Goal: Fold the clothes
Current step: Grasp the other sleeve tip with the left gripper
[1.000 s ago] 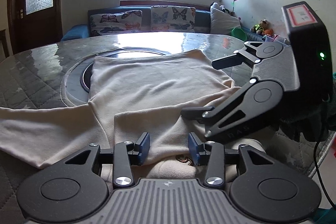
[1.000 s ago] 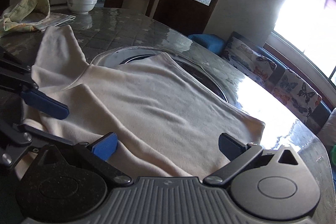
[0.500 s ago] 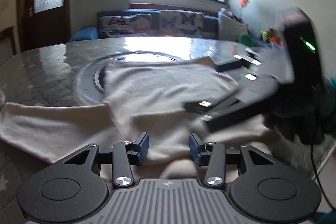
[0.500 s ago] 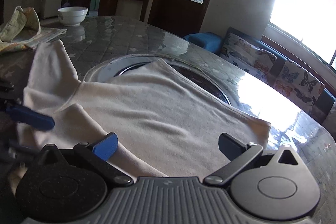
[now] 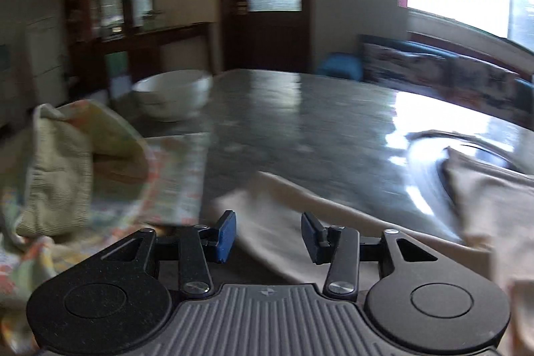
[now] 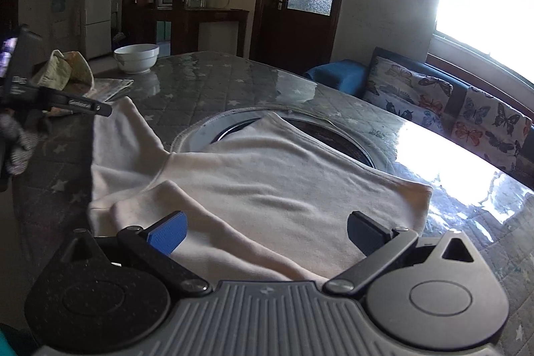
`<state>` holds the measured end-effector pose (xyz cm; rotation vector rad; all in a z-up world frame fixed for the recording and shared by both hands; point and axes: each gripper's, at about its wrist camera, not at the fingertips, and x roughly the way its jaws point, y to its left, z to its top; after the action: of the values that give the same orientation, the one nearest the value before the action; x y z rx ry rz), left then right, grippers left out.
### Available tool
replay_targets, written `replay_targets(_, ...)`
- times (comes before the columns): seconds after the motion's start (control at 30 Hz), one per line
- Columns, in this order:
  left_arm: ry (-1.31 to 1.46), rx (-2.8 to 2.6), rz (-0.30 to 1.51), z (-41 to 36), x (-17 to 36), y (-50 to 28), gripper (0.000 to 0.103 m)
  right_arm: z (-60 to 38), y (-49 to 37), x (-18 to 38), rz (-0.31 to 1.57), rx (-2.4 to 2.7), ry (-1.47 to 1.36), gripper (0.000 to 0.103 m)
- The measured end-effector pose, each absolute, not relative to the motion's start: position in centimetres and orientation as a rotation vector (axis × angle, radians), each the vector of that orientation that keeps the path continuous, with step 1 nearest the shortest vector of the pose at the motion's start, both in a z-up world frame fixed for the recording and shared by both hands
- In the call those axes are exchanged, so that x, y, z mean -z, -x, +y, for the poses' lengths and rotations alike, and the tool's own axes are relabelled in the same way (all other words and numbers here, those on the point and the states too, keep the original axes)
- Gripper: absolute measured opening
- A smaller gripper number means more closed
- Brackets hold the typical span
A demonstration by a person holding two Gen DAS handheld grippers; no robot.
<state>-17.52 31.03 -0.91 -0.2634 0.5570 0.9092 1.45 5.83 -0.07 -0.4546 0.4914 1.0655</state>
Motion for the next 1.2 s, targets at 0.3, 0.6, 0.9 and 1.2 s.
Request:
replay_targets(0.3,0.35,-0.978,0.579,34.5,1.9,17.9,0.049,5.3,-0.8,-0.3,0.5,-1.077,0.417,0.103)
replay_targets(0.6,0.372,-0.955,0.542,34.6,1.8,17.9,0.016,4.3,-1.0,-0.4,0.522,-1.053,0.37,0.097)
replay_targets(0.9,0.421,-0.746,0.426,30.3,-3.0,17.4,0.009,2.0,-1.8,-0.7,0.542,-0.991,0.312,0.089)
replay_targets(1.2,0.357,-0.397,0.373,20.9,-7.4,13.3,0.008,-1.4,-2.7,-1.0,0.531,-0.908,0.248,0.089)
